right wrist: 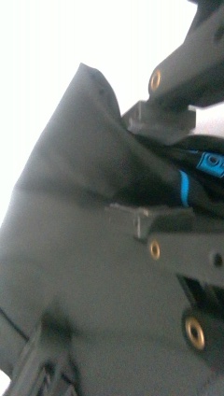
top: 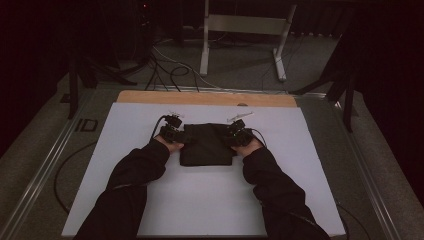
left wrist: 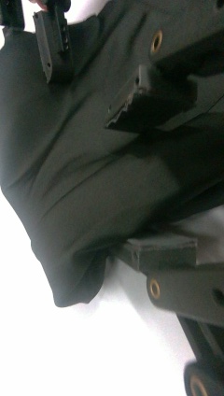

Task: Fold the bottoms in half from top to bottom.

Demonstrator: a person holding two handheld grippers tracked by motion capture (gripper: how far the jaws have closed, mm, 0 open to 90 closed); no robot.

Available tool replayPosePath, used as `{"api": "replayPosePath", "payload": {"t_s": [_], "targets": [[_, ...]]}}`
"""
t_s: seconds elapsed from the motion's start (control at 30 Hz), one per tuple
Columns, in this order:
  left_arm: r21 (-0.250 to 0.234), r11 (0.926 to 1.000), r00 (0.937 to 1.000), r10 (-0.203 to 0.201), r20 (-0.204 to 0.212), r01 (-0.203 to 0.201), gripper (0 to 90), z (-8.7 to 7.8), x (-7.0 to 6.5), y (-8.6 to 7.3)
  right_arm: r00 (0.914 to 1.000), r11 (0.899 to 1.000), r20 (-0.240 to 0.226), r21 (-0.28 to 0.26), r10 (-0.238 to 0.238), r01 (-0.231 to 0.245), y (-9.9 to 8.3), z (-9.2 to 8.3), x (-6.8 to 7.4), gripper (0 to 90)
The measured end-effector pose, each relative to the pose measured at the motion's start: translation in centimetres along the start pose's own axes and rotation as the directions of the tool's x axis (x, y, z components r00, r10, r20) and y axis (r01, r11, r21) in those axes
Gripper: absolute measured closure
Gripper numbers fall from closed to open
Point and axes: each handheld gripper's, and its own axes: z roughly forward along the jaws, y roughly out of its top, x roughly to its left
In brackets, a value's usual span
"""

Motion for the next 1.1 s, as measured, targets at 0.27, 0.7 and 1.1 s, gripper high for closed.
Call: {"api": "replayPosePath", "payload": {"t_s": [0.27,0.7,1.1], "targets": [[-0.054,0.9984,0.9999,0.016,0.000,-0.016,22.6,-1.9,-0.6,-0.2,0.9998,0.999,-0.005,-0.035,0.019,-0.019,0.4,-1.8,-0.8,38.7],[-0.105,0.9818,0.9864,0.162,0.027,-0.158,0.0,-4.5,-2.8,-0.5,0.9917,0.995,-0.129,-0.102,-0.004,-0.009,1.7,-3.0,1.0,11.5],[-0.112,0.9671,0.9677,0.238,0.082,-0.229,0.0,-5.7,-3.9,-1.3,0.9868,0.989,-0.153,-0.141,-0.053,0.032,2.1,-3.2,1.8,10.1]]}}
